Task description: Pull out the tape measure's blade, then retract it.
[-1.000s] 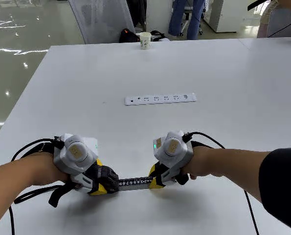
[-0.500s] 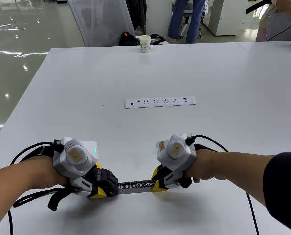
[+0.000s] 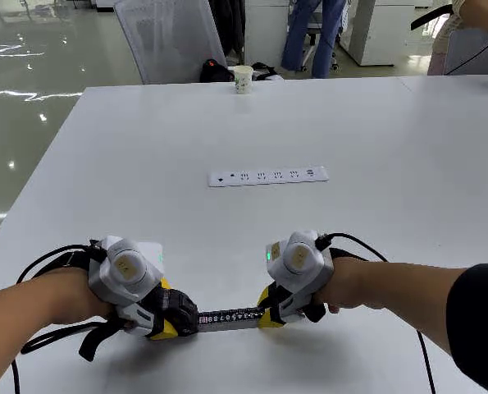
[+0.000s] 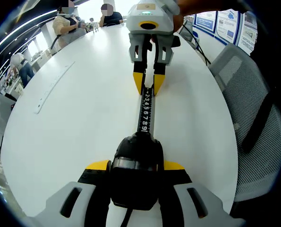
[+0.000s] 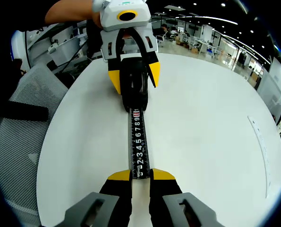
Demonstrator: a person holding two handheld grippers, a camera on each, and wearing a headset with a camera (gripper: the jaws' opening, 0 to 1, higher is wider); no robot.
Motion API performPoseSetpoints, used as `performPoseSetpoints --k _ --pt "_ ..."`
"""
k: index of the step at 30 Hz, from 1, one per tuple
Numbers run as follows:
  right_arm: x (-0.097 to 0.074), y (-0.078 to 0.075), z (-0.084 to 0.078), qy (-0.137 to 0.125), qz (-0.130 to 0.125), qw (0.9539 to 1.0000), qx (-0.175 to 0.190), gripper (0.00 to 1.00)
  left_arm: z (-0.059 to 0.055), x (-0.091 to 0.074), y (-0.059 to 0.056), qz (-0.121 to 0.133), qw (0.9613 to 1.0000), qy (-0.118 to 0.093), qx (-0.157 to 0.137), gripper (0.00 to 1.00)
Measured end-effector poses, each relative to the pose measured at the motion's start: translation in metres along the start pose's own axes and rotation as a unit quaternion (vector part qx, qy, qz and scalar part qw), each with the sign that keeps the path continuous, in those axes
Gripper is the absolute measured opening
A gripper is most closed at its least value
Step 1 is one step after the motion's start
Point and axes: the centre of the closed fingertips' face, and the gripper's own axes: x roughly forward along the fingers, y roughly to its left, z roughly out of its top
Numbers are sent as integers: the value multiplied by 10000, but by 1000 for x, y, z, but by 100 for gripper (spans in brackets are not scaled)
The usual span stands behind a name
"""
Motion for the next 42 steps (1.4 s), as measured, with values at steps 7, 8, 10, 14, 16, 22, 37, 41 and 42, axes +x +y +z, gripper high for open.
performPoseSetpoints --k 7,8,10,14,16,22,37,41,42 --pt "-3 0 -4 35 -10 10000 0 10 0 0 0 0 10000 3 0 34" --pt "-3 0 -5 38 -10 10000 0 10 0 0 0 -1 10000 6 2 34" --pt "-3 0 -5 37 -12 10000 3 10 0 0 0 0 10000 5 1 34" --pt "-4 0 -7 39 -14 10000 17 10 0 0 0 8 10000 1 -4 34" --pt "-5 0 -8 46 -20 10000 16 10 0 0 0 10 10000 1 -4 34" --pt "-7 0 -11 62 -23 10000 25 10 0 0 0 9 10000 1 -9 34" --pt "-12 0 -18 79 -39 9999 57 10 0 0 0 16 10000 3 -13 34" --pt "-13 0 -19 84 -45 9999 72 10 0 0 0 13 10000 3 -12 34" --pt "-13 0 -19 86 -44 9999 72 10 0 0 0 12 10000 3 -10 34"
